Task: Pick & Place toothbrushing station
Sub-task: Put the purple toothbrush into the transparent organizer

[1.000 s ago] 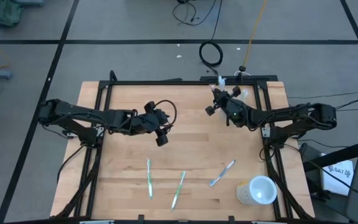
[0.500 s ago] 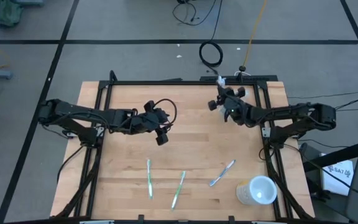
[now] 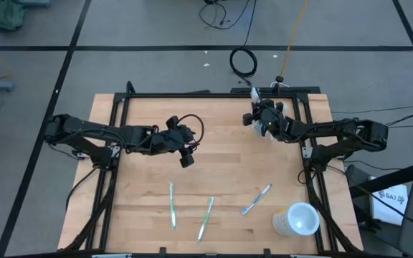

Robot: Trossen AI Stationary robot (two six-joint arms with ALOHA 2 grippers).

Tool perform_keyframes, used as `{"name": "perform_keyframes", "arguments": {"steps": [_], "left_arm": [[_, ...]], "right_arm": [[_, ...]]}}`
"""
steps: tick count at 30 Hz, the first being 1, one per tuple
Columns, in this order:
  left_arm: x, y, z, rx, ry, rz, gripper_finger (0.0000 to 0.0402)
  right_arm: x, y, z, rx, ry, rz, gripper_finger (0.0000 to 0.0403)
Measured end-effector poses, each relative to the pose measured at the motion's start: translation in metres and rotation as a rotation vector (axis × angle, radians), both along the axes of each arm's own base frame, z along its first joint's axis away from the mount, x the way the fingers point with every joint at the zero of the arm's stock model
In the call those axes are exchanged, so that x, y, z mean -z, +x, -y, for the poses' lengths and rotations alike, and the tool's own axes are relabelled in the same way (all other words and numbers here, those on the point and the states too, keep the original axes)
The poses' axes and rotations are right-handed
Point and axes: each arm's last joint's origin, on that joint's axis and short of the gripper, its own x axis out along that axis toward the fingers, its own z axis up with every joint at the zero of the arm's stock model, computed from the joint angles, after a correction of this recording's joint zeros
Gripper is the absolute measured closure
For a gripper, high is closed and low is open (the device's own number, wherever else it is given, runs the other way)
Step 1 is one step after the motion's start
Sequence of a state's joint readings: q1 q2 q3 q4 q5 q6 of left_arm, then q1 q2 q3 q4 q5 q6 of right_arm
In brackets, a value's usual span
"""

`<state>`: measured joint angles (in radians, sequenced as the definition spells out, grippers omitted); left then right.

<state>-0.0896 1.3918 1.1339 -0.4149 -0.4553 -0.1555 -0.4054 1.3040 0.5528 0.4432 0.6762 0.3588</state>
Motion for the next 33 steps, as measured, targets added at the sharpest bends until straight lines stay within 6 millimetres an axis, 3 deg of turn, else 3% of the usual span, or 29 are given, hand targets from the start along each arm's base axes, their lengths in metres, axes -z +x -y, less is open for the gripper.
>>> {"name": "perform_keyframes", "arguments": {"steps": [11,21,33], "left_arm": [[0.000,0.000,-0.004,-0.013,0.000,0.000,0.0190],[0.000,0.000,-0.004,-0.014,-0.001,0.001,0.0190],[0.000,0.000,-0.004,-0.014,-0.001,0.000,0.0190]], "right_arm": [[0.008,-0.006,0.002,0.014,0.013,-0.031,0.0361],[0.011,-0.005,0.002,-0.112,0.075,-0.021,0.0360],[0.013,-0.007,0.003,-0.116,0.075,-0.079,0.0359]]}}
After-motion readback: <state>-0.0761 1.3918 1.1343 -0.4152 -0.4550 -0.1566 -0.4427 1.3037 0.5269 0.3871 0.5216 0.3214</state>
